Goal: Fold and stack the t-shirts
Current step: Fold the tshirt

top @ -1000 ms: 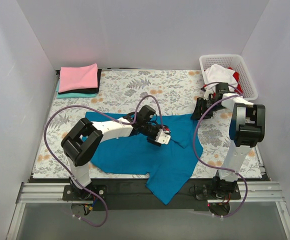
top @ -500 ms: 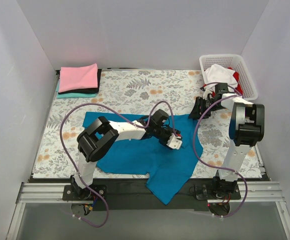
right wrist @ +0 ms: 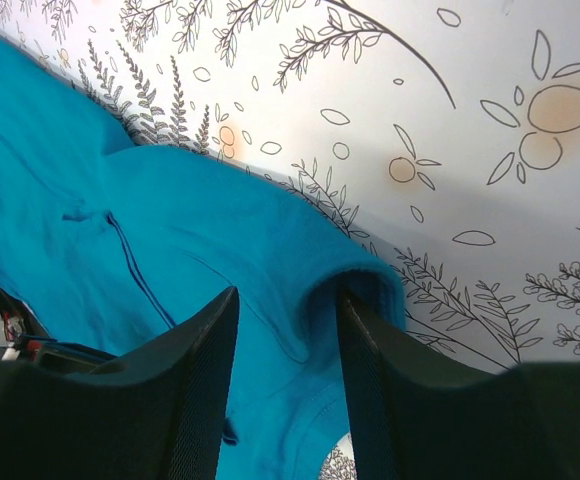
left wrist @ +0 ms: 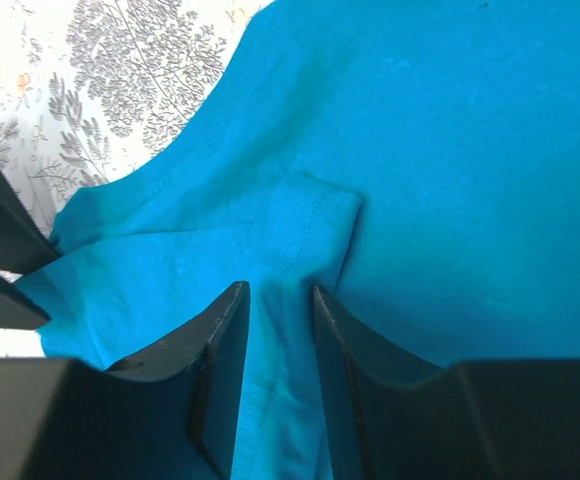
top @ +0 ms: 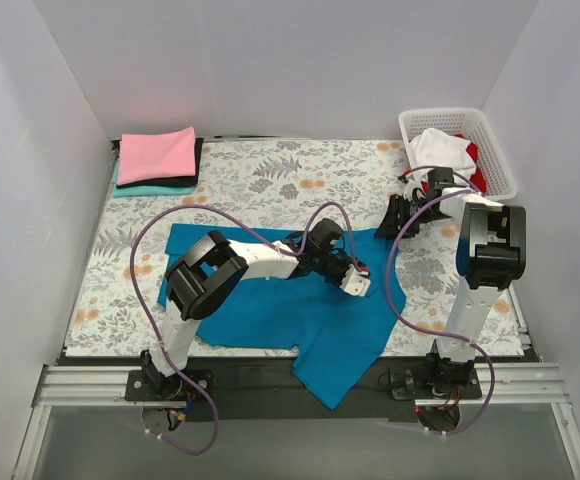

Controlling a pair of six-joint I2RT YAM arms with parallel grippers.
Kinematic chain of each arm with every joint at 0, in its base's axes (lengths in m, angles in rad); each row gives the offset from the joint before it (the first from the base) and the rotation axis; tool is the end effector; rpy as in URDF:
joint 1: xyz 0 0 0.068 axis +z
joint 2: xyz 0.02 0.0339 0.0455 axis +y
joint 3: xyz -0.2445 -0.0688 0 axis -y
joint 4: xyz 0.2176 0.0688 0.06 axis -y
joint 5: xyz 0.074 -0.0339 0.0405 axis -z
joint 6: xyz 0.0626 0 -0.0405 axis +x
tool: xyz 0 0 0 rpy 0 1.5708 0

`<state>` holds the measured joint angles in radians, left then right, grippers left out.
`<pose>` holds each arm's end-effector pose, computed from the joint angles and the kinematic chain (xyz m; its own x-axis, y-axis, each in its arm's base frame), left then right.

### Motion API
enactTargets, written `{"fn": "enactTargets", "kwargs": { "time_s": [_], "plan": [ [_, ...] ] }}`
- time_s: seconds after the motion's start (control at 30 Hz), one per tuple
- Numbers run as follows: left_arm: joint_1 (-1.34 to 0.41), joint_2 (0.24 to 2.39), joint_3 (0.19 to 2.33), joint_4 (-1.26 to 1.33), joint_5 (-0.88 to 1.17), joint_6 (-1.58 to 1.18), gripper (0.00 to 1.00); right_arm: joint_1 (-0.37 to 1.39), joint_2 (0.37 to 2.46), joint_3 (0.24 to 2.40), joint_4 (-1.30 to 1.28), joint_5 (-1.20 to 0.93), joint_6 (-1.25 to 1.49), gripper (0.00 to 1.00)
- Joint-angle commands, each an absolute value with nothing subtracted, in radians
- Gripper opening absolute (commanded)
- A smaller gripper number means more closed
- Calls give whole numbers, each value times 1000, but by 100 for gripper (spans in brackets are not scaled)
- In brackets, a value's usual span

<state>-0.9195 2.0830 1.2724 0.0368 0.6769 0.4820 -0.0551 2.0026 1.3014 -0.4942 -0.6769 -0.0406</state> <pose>0.2241 -0.3587 0.1245 0.0379 0.5464 -0.8367 0.9864 -0.1546 -0.0563 0.3739 0.0186 0.1268 -0.9206 0.0191 -0.3900 -0.2239 0.7924 0.5674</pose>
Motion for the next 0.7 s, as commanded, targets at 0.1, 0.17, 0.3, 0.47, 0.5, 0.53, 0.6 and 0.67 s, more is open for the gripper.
{"fn": "enactTargets", "kwargs": {
  "time_s": [0.1,0.17,0.3,0.47,0.5,0.53,0.6,0.67],
  "plan": [
    [-930,2094,1309,46,690,515,32,-84,2028,1318,-497,-661,-23,51],
    [-934,2095,1310,37,689,528,33,-87,2031,1321,-497,-663,-25,52],
    [-934,2092,1307,31,692,519,15,-90,2033,1321,-497,-654,-28,52],
    [-934,2019,1269,32,729,506,0,-95,2039,1321,-499,-646,-32,53],
    [-934,2005,1263,32,733,503,0,-97,2037,1321,-499,-644,-32,54],
    [-934,1991,1255,35,738,483,0,-97,2039,1322,-499,-643,-32,55],
    [-934,1954,1240,44,747,454,0,-98,2039,1322,-497,-641,-32,55],
    [-933,1927,1220,51,755,454,0,-98,2042,1324,-499,-640,-31,56]
  ]
}}
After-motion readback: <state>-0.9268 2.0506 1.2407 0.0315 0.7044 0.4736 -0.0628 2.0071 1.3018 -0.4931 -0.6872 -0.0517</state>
